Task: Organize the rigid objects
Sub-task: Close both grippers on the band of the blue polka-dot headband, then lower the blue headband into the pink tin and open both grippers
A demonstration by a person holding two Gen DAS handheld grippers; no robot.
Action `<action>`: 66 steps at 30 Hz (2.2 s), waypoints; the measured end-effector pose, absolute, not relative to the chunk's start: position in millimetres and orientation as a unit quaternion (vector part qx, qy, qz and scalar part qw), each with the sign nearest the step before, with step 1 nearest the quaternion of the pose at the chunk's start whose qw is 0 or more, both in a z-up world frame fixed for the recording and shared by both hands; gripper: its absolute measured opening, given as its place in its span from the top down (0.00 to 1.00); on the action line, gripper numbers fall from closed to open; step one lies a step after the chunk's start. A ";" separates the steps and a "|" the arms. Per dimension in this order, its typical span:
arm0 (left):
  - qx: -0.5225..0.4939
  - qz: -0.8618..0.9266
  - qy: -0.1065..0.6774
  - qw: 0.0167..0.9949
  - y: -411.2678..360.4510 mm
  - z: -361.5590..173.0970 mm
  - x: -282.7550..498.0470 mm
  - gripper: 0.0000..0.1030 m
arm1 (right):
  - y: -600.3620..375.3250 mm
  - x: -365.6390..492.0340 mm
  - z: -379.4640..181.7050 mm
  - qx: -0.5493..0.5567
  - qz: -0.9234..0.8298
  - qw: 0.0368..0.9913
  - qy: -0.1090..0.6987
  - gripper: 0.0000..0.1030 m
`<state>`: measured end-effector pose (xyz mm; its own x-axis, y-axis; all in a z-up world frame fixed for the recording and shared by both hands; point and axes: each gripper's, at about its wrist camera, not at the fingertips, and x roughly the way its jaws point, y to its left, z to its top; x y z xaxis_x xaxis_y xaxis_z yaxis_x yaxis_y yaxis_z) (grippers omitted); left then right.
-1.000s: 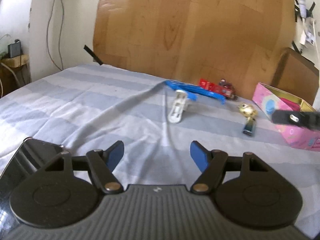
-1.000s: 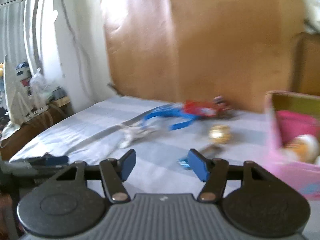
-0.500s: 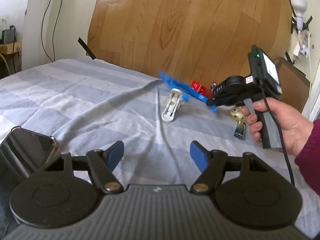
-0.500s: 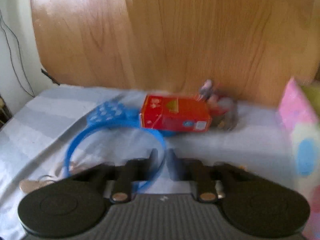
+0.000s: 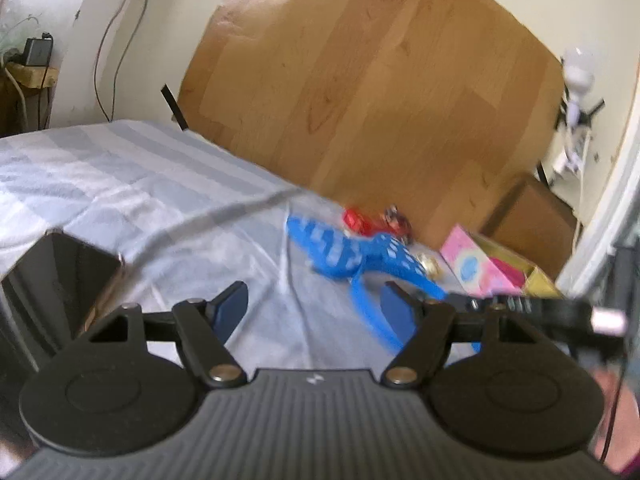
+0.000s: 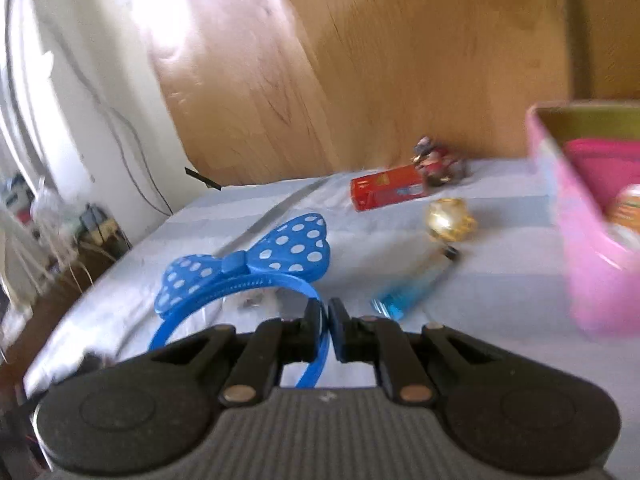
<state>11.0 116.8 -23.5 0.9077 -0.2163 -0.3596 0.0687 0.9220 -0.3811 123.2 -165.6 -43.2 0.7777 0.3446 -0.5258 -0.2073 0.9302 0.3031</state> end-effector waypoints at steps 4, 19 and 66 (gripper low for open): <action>-0.158 -0.077 0.240 0.955 93.5 -29.6 -5.9 0.29 | -164.9 59.9 -65.5 0.092 0.162 0.931 0.313 0.89; -0.067 -0.016 0.314 0.947 45.7 -46.5 9.0 0.82 | -170.9 50.3 -64.6 0.059 0.179 0.937 0.296 0.70; -0.002 -0.253 0.242 0.937 -177.5 36.7 116.7 0.75 | -410.9 79.3 -4.3 0.149 -0.035 0.978 0.143 0.66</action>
<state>116.7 -177.5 36.7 0.7551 -0.4749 -0.4521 0.4728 0.8721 -0.1264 79.3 -410.9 -4.3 0.9568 -0.0263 -0.2896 0.1116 0.9528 0.2822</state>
